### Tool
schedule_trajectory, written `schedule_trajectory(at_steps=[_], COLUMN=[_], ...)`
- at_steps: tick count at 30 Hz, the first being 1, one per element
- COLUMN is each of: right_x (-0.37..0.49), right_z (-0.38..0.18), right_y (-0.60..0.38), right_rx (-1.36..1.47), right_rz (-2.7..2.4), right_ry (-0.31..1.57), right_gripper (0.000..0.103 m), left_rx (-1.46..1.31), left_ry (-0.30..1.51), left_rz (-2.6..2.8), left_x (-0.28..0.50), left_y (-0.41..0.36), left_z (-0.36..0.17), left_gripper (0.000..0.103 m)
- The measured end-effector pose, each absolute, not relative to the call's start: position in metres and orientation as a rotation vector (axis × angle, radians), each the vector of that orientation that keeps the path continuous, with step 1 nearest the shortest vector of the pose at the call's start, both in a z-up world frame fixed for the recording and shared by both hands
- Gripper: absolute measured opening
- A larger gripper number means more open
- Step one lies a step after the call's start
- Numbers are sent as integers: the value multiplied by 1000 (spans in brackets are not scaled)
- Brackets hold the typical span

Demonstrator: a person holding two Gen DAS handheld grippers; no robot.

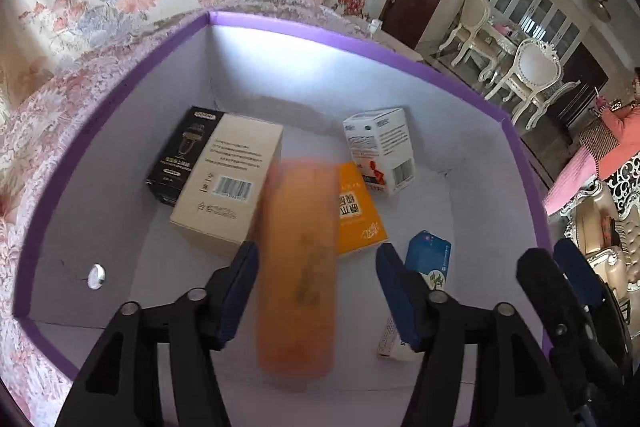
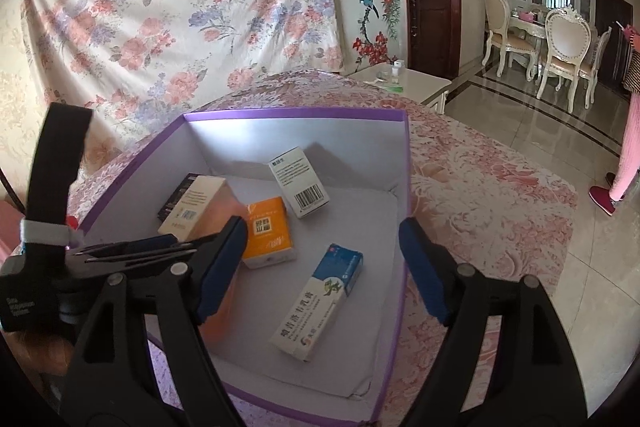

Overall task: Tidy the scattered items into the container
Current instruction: 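Release the white box into the purple box while the left tool lowers the soap bar, then open the left tool to drop the soap bar into the purple box, then withdraw both tools from the purple box toward the red ball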

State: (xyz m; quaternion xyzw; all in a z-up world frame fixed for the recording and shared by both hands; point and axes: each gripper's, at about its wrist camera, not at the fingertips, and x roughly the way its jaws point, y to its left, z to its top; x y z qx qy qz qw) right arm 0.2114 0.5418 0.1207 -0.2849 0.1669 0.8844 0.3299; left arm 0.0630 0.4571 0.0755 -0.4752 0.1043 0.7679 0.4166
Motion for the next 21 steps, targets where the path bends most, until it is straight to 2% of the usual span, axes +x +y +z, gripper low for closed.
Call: schedule_trajectory(at_steps=[7, 11, 21], right_x=[205, 199, 155], right_z=[124, 130, 146], right_y=[528, 516, 447], right_rx=[-741, -715, -696], right_rz=[2355, 2408, 2661], right_ry=[422, 418, 332], right_gripper=[80, 80, 80], left_rx=[-1068, -895, -854], left_ry=[134, 99, -51], left_rz=[1986, 2072, 2359], left_x=[63, 68, 41], left_y=[418, 388, 287], left_z=[102, 119, 132], left_gripper=[63, 63, 63])
